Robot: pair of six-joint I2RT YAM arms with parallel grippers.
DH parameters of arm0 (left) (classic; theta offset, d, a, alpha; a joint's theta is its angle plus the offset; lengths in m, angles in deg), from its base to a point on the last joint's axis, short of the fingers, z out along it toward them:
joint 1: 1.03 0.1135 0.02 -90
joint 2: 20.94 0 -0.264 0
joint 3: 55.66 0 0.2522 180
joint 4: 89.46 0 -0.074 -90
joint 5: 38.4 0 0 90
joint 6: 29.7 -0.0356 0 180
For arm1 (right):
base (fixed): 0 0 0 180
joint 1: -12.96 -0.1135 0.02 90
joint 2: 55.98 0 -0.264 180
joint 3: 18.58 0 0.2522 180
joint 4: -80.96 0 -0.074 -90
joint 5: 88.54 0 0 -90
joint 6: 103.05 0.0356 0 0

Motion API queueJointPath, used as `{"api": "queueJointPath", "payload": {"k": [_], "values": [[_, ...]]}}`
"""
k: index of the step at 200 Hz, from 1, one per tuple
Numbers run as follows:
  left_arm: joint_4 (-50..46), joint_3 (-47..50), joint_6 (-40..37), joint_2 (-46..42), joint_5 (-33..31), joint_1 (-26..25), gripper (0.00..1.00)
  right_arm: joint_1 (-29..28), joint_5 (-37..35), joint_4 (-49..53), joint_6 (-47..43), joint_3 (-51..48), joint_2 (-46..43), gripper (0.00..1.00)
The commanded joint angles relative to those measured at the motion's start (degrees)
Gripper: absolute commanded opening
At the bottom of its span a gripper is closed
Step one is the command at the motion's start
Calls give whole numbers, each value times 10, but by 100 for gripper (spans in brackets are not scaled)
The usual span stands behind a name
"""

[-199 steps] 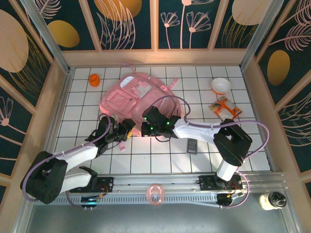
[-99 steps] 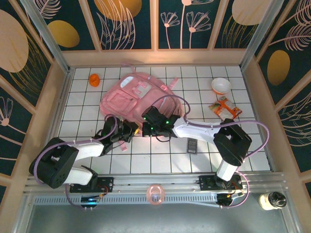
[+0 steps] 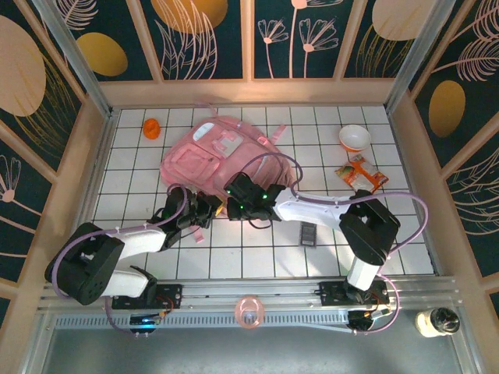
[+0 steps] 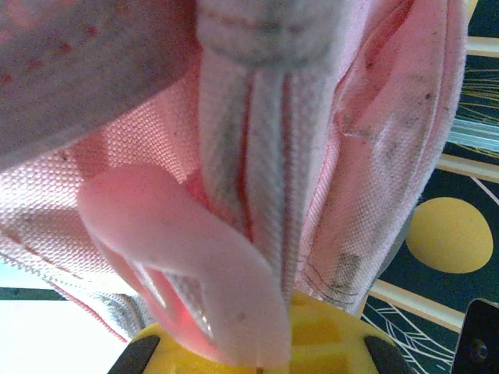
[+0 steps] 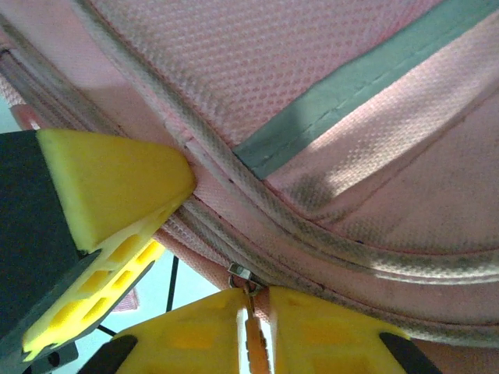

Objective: Pack the student bag

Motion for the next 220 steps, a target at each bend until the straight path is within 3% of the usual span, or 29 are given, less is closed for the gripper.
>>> {"api": "queueJointPath", "payload": {"k": [1,11,36,88,131,170,220], "values": [[49,-6,32,-21,4,-4,0,-6,-27,40,10,11,18,19],[49,-6,33,-23,4,-4,0,-6,-29,43,11,11,19,17],[37,-6,28,-31,-4,-4,0,-6,-49,66,15,10,16,0],[-59,-2,-46,-62,-43,4,0,30,-83,114,0,-33,-51,0],[-156,-8,-147,-103,-45,78,0,72,-80,125,-17,-96,-112,0],[-222,-65,-249,-74,-30,114,0,47,-42,99,-31,-89,-106,0],[-219,-142,-277,5,20,123,0,-9,-17,57,-20,-50,-66,0]]}}
